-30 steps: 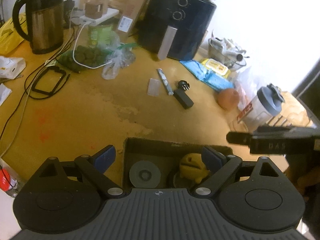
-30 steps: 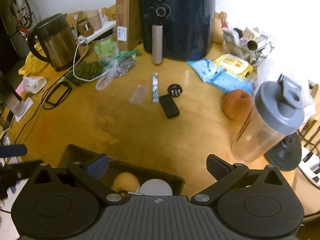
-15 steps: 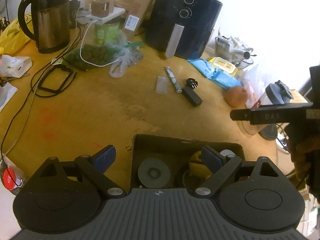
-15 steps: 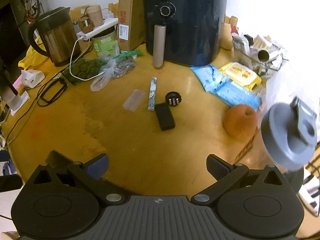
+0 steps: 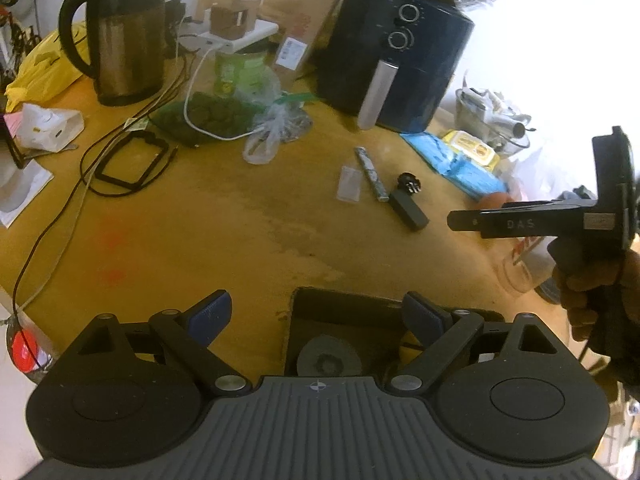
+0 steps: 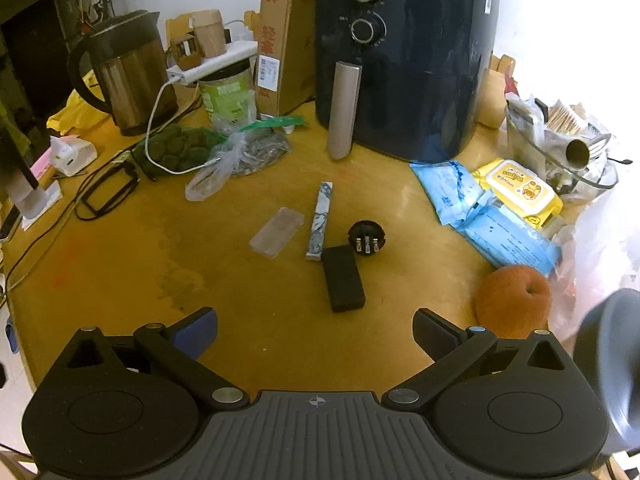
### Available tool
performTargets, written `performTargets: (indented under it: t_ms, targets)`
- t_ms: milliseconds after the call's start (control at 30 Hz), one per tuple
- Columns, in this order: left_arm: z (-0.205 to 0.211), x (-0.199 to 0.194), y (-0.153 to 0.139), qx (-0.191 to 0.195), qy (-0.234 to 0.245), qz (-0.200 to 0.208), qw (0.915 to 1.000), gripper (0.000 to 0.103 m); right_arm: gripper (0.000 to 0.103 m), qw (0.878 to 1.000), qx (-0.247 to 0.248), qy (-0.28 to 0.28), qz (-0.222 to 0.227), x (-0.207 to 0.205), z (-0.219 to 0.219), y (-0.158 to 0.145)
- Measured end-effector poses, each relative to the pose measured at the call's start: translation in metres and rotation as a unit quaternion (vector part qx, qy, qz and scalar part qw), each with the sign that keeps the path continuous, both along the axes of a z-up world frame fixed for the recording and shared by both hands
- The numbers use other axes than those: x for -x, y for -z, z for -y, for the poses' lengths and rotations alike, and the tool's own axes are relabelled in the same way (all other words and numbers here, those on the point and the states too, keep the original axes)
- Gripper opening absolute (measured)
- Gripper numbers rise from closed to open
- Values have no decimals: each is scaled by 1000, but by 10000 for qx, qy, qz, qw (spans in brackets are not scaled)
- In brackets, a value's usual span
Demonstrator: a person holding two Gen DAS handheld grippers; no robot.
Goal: Organize rigid objects
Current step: 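Lift both grippers from the box and move the right gripper to the black block, then close the right gripper on the black rectangular block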
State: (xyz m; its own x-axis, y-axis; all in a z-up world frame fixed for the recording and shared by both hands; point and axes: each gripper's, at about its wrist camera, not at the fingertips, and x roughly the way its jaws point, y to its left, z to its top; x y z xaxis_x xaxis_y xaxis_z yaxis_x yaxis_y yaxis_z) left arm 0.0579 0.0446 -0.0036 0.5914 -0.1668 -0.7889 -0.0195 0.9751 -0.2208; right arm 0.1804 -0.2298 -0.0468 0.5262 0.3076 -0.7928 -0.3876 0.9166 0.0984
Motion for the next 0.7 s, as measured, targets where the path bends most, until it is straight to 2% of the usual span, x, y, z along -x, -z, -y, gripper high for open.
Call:
performTargets:
  t_ms: [267, 333, 467, 700]
  targets:
    - [-6, 3, -2, 110, -206, -56, 9997, 93, 102, 9999, 99, -123, -67, -24, -5, 26]
    - [-8, 4, -1, 177, -234, -99, 9995, 93, 94, 9997, 163, -136, -76, -31, -7, 33]
    - [-8, 9, 0, 210, -295, -158, 9992, 93, 89, 9993, 281, -225, -82, -45, -12, 47]
    - [-10, 17, 2, 204, -485, -234, 9983, 93, 72, 9987, 370, -281, -226, -68, -20, 70]
